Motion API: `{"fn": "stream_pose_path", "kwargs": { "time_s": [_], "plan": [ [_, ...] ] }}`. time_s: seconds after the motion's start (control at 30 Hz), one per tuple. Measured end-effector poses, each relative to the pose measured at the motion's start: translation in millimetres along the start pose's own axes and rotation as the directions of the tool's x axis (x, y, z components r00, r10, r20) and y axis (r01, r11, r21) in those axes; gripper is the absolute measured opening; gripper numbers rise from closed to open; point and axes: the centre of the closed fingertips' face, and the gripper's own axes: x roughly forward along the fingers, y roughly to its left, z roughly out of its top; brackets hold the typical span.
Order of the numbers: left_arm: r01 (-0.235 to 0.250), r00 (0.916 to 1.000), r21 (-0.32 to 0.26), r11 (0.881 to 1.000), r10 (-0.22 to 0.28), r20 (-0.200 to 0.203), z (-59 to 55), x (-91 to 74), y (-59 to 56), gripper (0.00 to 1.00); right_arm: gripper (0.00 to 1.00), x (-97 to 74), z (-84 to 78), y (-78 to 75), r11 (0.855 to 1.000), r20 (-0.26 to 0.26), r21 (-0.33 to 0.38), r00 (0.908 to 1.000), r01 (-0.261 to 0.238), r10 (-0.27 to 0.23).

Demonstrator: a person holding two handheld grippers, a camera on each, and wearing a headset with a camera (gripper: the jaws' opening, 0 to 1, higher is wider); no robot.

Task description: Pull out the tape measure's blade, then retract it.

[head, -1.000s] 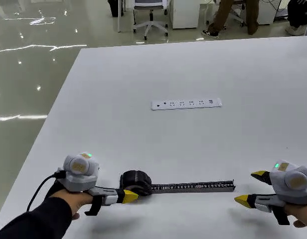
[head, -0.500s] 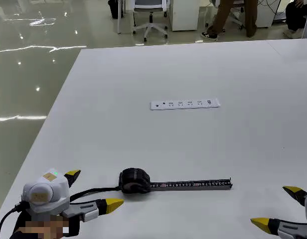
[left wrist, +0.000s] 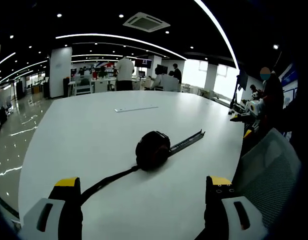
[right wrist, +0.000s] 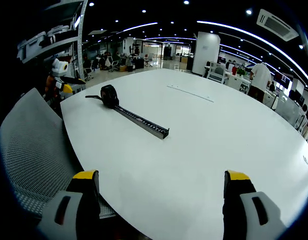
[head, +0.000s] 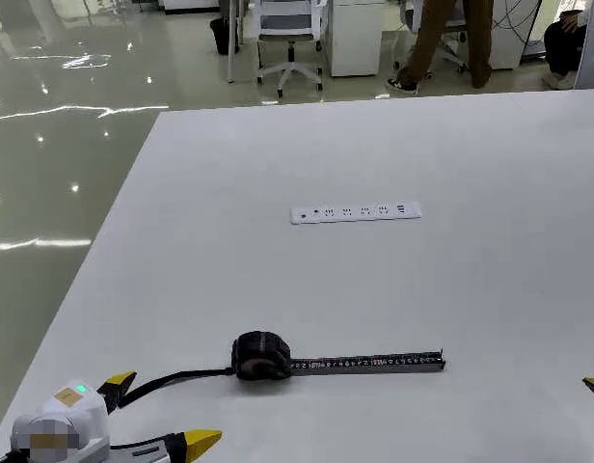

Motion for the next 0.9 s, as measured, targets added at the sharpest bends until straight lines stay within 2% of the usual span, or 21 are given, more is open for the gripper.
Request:
{"fn": "stream_pose_path", "kwargs": {
  "time_s": [0.3, 0.43, 0.53, 0.63, 0.7, 0.8, 0.9],
  "plan": [
    [0.016, 0.9998, 0.012, 1.0, -0.016, -0.015, -4.9, -9.3, -2.7, 1.0, 1.0, -6.4, -0.8, -1.7, 1.0, 0.014, 0.009, 0.9999, 0.002, -0.002],
    [0.012, 0.9998, 0.017, 1.0, -0.012, -0.016, -7.3, -10.4, 2.2, 1.0, 1.0, -9.7, 0.1, -1.3, 1.0, 0.016, 0.008, 0.9998, 0.007, -0.007],
    [0.003, 1.0, 0.052, 0.999, -0.002, -0.003, -7.0, -11.5, 4.3, 1.0, 1.0, -11.6, -0.9, -0.5, 1.0, 0.019, 0.014, 0.9998, 0.01, -0.01],
    [0.004, 1.0, 0.032, 0.999, -0.004, -0.001, -6.2, -11.7, 5.5, 1.0, 1.0, -11.8, -3.8, -1.7, 1.0, 0.016, 0.023, 0.9997, 0.017, -0.017],
    [0.008, 0.9998, 0.025, 1.0, -0.008, -0.016, -7.4, -11.5, 5.3, 1.0, 1.0, -12.6, -3.8, -2.5, 0.999, 0.016, 0.035, 0.9996, 0.021, -0.022],
    [0.0, 0.9998, 0.031, 1.0, 0.001, -0.019, -5.7, -12.1, 6.3, 1.0, 1.0, -13.5, -3.0, -1.9, 0.999, 0.019, 0.03, 0.9995, 0.024, -0.025],
    [-0.015, 0.9999, 0.022, 1.0, 0.016, -0.005, -2.2, -12.4, 9.9, 1.0, 1.0, -14.1, -3.9, 1.2, 1.0, 0.009, 0.01, 0.9998, 0.015, -0.015]
  ]
}}
